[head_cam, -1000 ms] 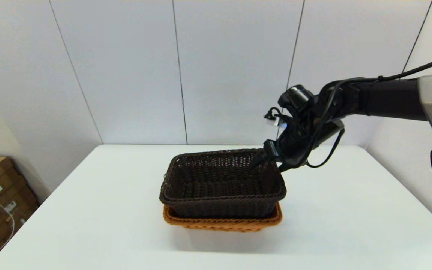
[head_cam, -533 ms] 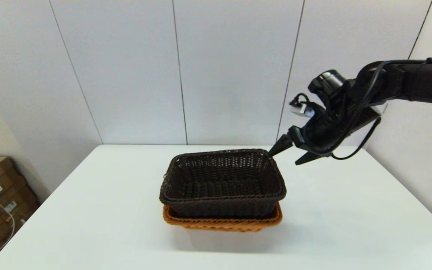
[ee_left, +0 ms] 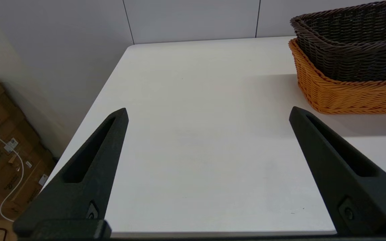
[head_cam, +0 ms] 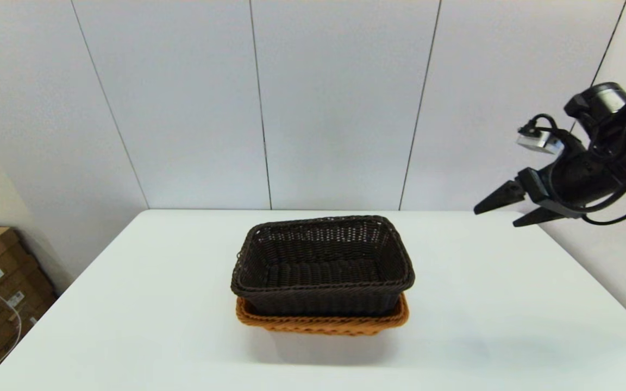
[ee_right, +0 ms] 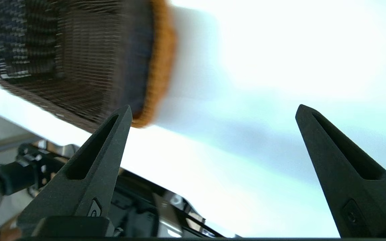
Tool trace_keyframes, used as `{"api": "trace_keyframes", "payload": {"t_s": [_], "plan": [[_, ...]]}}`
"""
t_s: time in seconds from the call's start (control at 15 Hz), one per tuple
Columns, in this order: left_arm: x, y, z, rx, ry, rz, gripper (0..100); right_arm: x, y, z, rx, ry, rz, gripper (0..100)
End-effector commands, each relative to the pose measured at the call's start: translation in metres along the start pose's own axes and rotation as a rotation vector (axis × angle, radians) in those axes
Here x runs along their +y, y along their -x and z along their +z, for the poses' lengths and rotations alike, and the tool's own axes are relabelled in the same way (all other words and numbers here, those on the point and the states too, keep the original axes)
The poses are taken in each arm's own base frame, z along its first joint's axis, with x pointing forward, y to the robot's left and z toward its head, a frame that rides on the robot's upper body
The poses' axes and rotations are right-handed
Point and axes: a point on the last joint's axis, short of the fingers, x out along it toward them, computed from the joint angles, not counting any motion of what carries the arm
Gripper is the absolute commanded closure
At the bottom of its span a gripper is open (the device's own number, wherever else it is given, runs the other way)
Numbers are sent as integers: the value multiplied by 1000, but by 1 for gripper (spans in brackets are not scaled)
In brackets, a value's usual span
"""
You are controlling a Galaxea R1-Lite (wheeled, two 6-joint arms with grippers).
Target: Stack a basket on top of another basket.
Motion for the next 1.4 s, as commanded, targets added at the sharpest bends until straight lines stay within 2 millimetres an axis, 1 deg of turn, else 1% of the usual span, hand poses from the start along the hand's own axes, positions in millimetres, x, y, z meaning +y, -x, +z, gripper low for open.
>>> {"api": "trace_keyframes", "payload": {"t_s": [0.07,0.2,0.33,0.4,0.47,0.53,0.67,0.8,0.87,0.93,1.13,1.2,1.4], "plan": [[0,0,0,3,0,1,0,-33,56,-32,-95,-73,24,0],[0,0,0,3,1,1,0,-33,79,-62,-124,-41,-2,0],[0,0,0,3,1,0,0,-23,102,-94,-182,-39,-16,0],[0,0,0,1,3,1,0,-13,111,-109,-214,-35,2,0],[0,0,0,3,3,0,0,4,118,-130,-239,-12,10,0],[0,0,0,3,3,0,0,17,122,-144,-250,13,12,0],[0,0,0,1,3,0,0,46,127,-169,-203,67,64,0],[0,0,0,3,3,0,0,70,132,-192,-135,142,130,0],[0,0,0,3,3,1,0,82,138,-210,-121,187,157,0],[0,0,0,3,3,0,0,89,142,-228,-126,220,170,0],[0,0,0,3,3,1,0,101,150,-284,-185,289,177,0],[0,0,0,3,3,0,0,104,151,-307,-212,304,170,0],[0,0,0,3,3,0,0,106,156,-355,-212,355,211,0]]}}
